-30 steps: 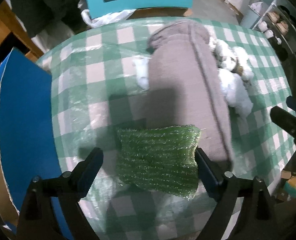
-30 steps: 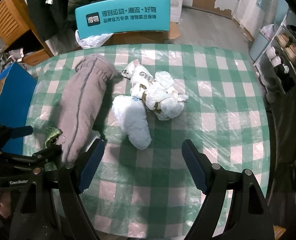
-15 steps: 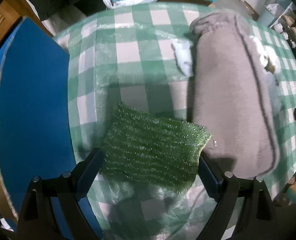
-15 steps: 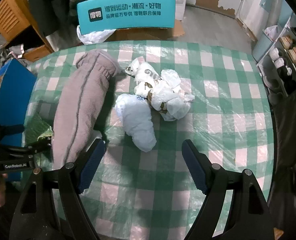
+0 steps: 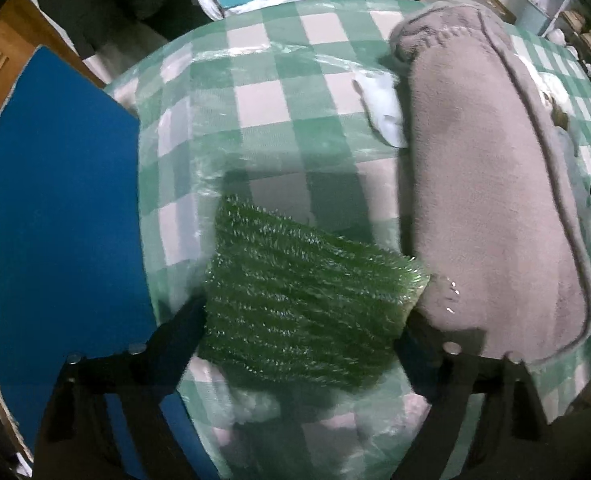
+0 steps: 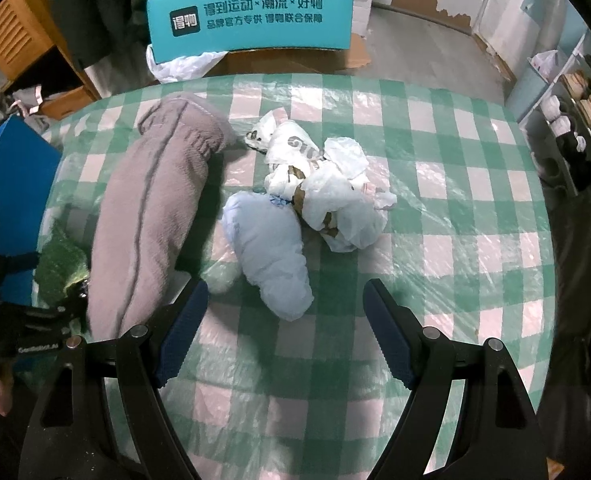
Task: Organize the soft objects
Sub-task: 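Close the left tool on the green mesh pad while the right tool grasps the light blue sock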
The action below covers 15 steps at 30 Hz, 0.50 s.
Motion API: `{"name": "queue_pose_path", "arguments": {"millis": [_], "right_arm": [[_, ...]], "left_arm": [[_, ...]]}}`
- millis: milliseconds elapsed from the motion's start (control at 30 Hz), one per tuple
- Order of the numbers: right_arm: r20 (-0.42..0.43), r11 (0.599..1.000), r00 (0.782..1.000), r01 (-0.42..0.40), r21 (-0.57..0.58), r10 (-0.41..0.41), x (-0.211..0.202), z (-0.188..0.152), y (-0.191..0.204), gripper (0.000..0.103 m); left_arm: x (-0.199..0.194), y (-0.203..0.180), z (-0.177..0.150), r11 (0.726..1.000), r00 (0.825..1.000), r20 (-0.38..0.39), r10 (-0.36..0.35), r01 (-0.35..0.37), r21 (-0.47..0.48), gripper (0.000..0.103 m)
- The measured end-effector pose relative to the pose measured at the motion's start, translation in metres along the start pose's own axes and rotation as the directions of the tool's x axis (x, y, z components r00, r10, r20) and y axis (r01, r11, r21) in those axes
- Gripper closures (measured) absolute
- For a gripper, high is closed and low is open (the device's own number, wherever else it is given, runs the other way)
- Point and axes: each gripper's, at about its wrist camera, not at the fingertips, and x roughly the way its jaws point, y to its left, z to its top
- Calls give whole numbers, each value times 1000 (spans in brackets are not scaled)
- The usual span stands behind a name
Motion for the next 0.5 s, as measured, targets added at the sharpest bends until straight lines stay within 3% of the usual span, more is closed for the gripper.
{"name": "queue_pose_path", "arguments": {"millis": [233,500], "right_arm": [[-24,1000,1000,-3,-8,2,23,4,1,23],[-32,999,999,13,-35,-14,42,11,8,23]], "left_arm": [[1,18,1,999,999,12,-31,32,-42,36],[-9,39,-3,996,999,34,-36,39,-75,69]]}}
